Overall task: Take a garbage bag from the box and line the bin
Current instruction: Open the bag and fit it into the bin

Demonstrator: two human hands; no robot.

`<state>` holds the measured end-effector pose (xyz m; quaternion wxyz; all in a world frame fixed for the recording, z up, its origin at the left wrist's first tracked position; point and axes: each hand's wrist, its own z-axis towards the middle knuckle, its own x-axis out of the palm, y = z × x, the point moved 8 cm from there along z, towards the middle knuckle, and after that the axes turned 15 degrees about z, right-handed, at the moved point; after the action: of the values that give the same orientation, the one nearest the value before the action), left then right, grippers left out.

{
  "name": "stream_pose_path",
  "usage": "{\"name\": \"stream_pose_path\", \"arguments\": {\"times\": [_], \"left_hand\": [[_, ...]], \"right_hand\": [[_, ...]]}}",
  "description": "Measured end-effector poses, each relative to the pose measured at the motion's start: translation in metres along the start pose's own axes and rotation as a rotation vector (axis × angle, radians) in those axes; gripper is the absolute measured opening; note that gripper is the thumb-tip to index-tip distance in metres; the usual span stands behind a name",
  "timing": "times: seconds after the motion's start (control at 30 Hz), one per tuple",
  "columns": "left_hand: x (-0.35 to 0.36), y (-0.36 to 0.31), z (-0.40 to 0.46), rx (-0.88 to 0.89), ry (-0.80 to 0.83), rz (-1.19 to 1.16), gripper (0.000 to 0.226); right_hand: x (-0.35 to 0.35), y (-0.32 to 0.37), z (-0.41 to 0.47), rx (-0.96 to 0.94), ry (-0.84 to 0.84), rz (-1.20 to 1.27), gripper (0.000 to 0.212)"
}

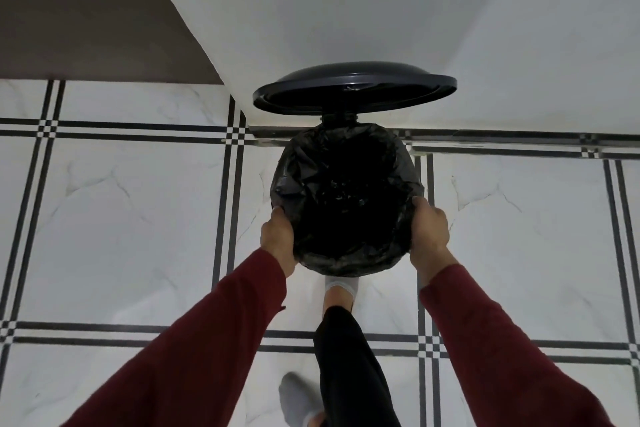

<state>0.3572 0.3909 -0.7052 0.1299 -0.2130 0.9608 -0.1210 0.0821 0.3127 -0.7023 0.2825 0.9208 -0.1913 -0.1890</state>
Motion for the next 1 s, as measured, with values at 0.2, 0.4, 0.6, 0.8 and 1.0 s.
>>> {"name": "stream_pose_path", "arguments": {"times": [0.2,0.4,0.6,0.8,1.0], "left_hand": [[0.004,0.014,0.002,-0.070,0.073,-0.192,0.023],[-0.006,0.027,0.002,-0.128,0.167,-0.177,0.018],[0.000,0.031,0.012,0.072,0.314,-0.125,0.086],[-0.020,0.023,0.027,0.400,-0.058,0.540,0.075],[-0.031,0.022,0.034,0.296,-0.229,0.607,0.036]], "right_hand": [[0.013,-0.037,0.010,0.434,0.242,0.476,0.049],[-0.002,-0.049,0.012,0.456,0.264,0.551,0.016],[0.001,-0.068,0.007,0.395,0.331,0.382,0.065],[-0.019,-0.070,0.011,0.359,0.202,0.089,0.024],[-0.010,-0.069,0.009,0.414,0.201,0.414,0.019]]}}
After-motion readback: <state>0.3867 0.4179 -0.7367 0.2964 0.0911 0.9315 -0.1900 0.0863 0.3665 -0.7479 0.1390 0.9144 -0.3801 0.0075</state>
